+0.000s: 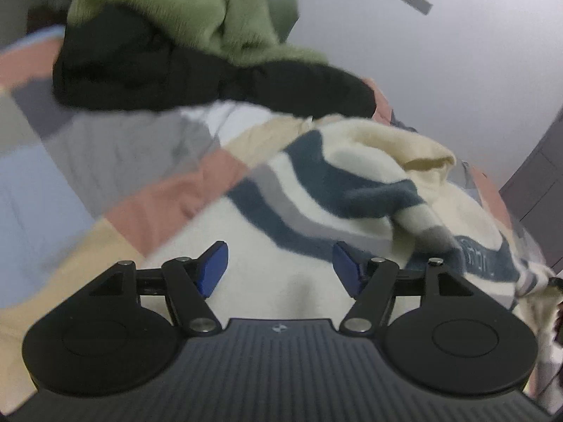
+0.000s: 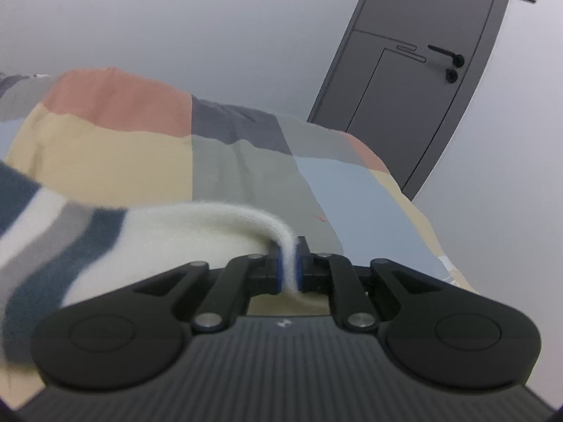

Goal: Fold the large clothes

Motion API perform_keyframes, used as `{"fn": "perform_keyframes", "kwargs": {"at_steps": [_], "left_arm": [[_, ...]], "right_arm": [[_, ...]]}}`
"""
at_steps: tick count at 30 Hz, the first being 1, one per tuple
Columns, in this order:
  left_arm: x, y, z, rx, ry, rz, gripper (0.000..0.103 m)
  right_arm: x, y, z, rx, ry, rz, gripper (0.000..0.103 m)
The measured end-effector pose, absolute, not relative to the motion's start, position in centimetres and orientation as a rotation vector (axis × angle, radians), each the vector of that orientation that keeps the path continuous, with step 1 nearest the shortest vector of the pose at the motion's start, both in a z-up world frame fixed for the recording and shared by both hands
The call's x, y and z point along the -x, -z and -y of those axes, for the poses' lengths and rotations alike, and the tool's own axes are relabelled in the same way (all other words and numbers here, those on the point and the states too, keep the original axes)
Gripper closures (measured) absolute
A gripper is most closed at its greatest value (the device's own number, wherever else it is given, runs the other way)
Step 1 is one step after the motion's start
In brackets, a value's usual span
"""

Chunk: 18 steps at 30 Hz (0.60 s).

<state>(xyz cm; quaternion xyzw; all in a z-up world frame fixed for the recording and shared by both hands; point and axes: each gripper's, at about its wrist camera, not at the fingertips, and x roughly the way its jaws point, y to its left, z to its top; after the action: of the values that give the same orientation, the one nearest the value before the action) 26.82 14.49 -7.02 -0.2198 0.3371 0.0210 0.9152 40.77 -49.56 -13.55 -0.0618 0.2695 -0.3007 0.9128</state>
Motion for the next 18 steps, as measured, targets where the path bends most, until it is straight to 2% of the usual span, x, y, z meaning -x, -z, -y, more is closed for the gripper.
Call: {"fn": "perform_keyframes", "kwargs": {"at_steps": [1,3,4,5,7,18], "left_arm": [[-27.1,7.4,-14.6,0.458,-0.045,-0.711,0.032],[-27.6,7.9,-14.6,0.453,-0.055,-0.739,0.032],[-27.5,8.1,-14.4,0.451,-0.059,-0.741,0.032],[-27.6,8.1,-14.5,0.451,-0.062,-0.740,0.032],[-27.4,8.1,-14.5,0.449,-0.068,-0.735,0.032],[-24.9,7.8,-17.3,0.438,-0.279,-0.679,0.031]], "right_arm": [[-40.4,13.3,49.3,0.094,0.630,-0.531,0.089],[-40.2,12.7,49.0,0.041,0.638,-0.515,0.076],[-39.9,12.4,48.4,0.032,0.634,-0.513,0.059],[-39.5,11.9,47.7,0.026,0.621,-0.511,0.038],[-38.3,10.7,46.2,-0.005,0.570,-0.502,0.026],[-28.8,6.7,34.1,-0.297,0.306,-0.500,0.026]]}}
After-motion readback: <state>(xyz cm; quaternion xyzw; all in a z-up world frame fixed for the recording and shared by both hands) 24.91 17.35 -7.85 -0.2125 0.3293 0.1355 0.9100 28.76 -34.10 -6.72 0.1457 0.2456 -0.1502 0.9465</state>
